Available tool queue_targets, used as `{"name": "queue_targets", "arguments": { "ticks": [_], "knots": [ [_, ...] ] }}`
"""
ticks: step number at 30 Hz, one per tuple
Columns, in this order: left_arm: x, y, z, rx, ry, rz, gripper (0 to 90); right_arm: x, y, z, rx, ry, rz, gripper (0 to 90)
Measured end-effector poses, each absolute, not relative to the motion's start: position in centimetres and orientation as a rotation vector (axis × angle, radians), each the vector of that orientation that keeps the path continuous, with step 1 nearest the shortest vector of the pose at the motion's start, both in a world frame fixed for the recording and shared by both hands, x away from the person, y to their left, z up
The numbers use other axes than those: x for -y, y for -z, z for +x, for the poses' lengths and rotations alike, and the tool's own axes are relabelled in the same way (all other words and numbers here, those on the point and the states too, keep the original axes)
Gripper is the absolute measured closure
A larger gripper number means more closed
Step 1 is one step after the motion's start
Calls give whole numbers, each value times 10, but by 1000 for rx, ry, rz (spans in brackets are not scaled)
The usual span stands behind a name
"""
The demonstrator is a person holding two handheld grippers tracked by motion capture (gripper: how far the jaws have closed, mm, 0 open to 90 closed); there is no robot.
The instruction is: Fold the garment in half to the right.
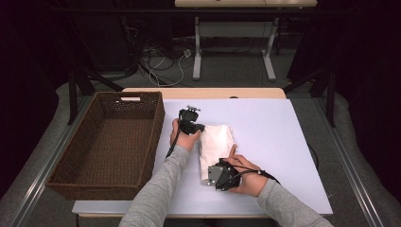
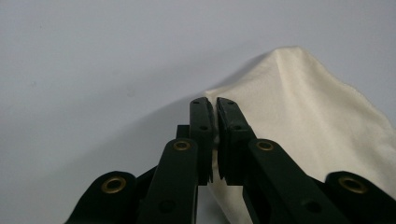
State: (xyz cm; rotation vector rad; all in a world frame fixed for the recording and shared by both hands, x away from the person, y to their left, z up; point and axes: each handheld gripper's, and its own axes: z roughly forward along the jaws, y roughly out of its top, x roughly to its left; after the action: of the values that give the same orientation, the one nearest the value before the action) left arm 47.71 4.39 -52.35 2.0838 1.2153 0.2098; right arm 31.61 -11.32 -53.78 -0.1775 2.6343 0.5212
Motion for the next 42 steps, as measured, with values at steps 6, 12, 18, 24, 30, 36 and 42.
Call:
{"name": "queue_targets", "arguments": {
  "ticks": [6, 12, 18, 24, 30, 36, 42],
  "knots": [
    [-44, 524, 478, -1209, -213, 2095, 853, 112, 541, 314, -2624, -517, -226, 659],
    [-44, 524, 478, -1203, -209, 2097, 853, 110, 542, 314, -2636, -513, -235, 756],
    [-44, 523, 477, -1205, -199, 2086, 853, 107, 542, 312, -2627, -488, -213, 807],
    [-44, 523, 477, -1204, -194, 2087, 853, 106, 541, 310, -2599, -470, -232, 812],
    [-44, 523, 477, -1205, -190, 2085, 853, 106, 540, 308, -2591, -459, -224, 813],
    [-45, 523, 477, -1205, -174, 2084, 854, 107, 539, 304, -2555, -457, -246, 814],
    [-47, 521, 476, -1198, -163, 2088, 853, 107, 535, 298, -2485, -469, -238, 815]
  ]
}}
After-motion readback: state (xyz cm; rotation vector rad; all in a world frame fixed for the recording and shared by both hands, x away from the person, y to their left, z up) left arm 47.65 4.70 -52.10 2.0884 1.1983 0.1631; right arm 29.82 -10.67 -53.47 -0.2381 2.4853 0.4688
